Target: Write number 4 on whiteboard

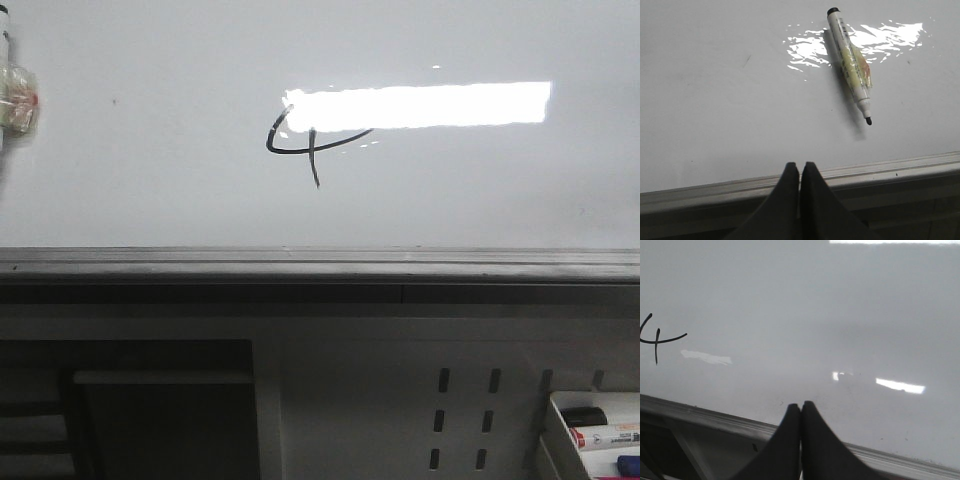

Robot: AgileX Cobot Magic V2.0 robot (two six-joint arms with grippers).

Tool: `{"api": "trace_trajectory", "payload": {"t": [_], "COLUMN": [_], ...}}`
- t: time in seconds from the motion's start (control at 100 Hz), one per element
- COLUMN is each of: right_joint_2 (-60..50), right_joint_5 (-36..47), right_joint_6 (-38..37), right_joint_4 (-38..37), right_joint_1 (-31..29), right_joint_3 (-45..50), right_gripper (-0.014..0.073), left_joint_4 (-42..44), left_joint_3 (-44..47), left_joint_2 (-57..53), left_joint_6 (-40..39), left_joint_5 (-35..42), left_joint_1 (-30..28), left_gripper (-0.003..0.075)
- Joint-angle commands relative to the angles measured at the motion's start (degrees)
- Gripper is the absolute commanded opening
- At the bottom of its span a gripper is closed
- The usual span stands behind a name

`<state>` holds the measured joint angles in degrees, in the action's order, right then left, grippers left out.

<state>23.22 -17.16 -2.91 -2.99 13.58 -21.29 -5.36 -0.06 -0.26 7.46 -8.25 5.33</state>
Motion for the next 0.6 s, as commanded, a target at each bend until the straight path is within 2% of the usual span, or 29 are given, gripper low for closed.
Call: {"api": "trace_trajectory", "payload": {"t": [0.0,0.15,0.21,0.41,0.59], "right_joint_2": [0.6,-1.3,-3.9,-14.8,-22.9], "right_joint_5": [4.4,6.2,9.5,21.9,23.0], "right_joint_6": [0.1,0.1,0.4,0.4,0.4], "right_joint_4": [-0.2,-1.1,-5.0,-4.3,-2.7], "right_joint_1": [-0.3,-0.3,-2.5,-11.1,-12.7], "right_joint_3": [-1.6,-0.2,2.4,14.7,23.2], "right_gripper": [-0.0071,-0.0071,-0.0071,-0.0071,-0.0071], "left_joint_4": [-0.1,-0.1,-0.1,-0.1,-0.1], "left_joint_3": [1.5,1.5,1.5,1.5,1.5], "left_joint_2": [-1.6,-1.6,-1.6,-1.6,-1.6], "left_joint_6": [-0.7,-0.7,-0.7,-0.7,-0.7], "left_joint_5": [4.0,4.0,4.0,4.0,4.0], "left_joint_1": [0.0,0.0,0.0,0.0,0.0], "left_gripper": [-0.0020,-0.0020,-0.0020,-0.0020,-0.0020]}}
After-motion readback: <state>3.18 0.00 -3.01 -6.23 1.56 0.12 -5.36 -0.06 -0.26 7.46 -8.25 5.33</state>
